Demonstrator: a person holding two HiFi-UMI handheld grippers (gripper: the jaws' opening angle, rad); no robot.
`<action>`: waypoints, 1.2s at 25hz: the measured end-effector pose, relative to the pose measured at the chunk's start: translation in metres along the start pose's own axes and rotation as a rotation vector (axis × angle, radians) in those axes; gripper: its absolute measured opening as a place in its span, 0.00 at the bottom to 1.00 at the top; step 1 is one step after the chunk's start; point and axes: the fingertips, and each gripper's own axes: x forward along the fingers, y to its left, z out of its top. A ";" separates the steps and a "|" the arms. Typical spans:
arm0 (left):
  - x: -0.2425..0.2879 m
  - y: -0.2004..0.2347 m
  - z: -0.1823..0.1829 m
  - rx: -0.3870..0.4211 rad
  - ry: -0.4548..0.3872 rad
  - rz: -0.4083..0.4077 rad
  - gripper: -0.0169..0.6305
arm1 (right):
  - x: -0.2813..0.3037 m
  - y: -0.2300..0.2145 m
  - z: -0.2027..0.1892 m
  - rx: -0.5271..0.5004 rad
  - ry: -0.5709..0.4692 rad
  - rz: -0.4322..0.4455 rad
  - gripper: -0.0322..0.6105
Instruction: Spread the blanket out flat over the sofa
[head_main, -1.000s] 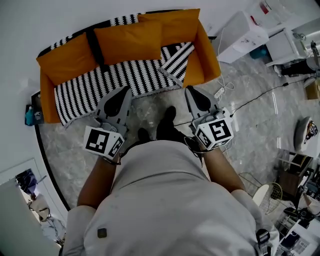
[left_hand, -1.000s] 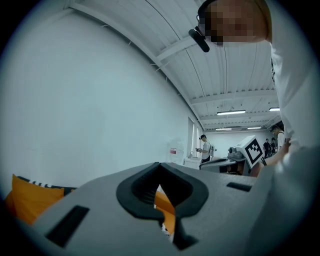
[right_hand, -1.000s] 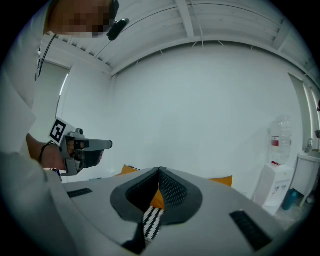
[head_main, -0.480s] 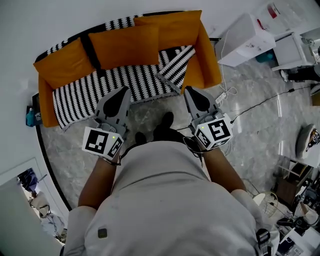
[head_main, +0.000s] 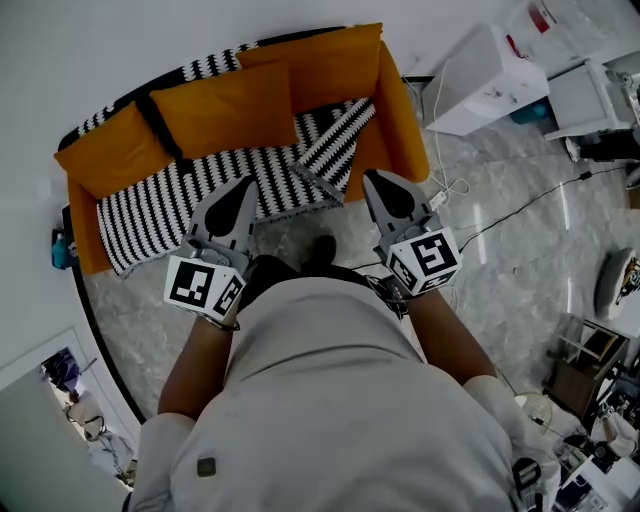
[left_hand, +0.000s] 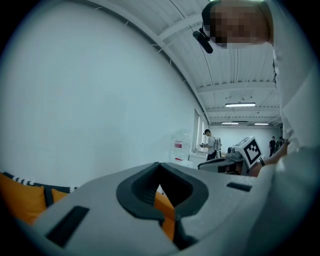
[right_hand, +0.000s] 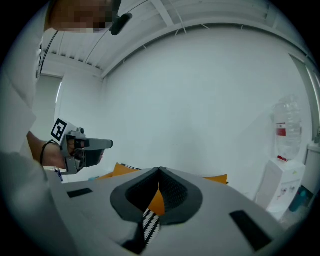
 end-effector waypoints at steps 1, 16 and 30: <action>0.005 -0.002 0.000 -0.001 0.003 -0.005 0.04 | 0.001 -0.005 0.000 0.006 0.002 -0.001 0.09; 0.093 0.060 -0.026 -0.016 0.089 -0.052 0.04 | 0.089 -0.046 -0.040 0.082 0.107 0.008 0.09; 0.182 0.157 -0.132 -0.050 0.259 -0.168 0.04 | 0.221 -0.073 -0.202 0.198 0.331 -0.017 0.10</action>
